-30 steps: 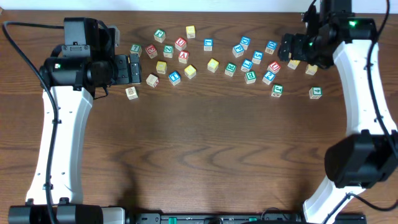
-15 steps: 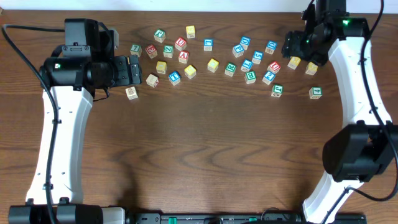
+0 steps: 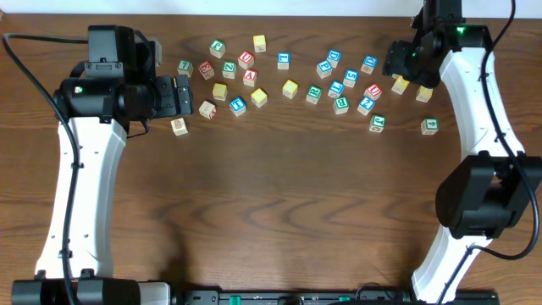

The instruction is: Spell out AI2

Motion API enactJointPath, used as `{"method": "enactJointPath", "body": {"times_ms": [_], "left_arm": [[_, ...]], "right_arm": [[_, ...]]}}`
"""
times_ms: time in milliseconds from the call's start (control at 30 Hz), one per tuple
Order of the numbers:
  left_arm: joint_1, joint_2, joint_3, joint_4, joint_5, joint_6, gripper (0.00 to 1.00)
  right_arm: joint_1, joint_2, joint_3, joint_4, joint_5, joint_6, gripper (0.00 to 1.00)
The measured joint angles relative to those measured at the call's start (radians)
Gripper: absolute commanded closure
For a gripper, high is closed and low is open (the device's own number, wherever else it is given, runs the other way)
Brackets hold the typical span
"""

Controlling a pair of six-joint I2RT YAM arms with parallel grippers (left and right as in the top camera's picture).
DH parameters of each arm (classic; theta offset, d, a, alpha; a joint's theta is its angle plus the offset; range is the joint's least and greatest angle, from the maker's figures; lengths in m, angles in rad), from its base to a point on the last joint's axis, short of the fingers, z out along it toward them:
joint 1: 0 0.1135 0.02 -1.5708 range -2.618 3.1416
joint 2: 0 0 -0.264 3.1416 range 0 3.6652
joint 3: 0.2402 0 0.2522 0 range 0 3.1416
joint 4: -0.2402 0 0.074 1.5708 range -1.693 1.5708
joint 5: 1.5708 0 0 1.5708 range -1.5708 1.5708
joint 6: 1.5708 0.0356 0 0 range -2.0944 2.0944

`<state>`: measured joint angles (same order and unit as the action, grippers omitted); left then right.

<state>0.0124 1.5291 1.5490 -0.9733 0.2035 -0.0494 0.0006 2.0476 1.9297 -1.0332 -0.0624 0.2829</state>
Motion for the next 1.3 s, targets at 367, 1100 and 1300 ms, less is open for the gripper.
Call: {"method": "enactJointPath", "body": {"times_ms": [367, 1100, 1300], "left_arm": [[0.0, 0.0, 0.0, 0.0, 0.0, 0.0, 0.04], [0.0, 0.0, 0.0, 0.0, 0.0, 0.0, 0.04], [0.0, 0.024, 0.0, 0.019, 0.0, -0.002, 0.04]], "right_arm": [[0.0, 0.002, 0.0, -0.02, 0.048, 0.023, 0.32], [0.061, 0.002, 0.0, 0.027, 0.102, 0.024, 0.25], [0.103, 0.002, 0.0, 0.056, 0.085, 0.024, 0.28]]}}
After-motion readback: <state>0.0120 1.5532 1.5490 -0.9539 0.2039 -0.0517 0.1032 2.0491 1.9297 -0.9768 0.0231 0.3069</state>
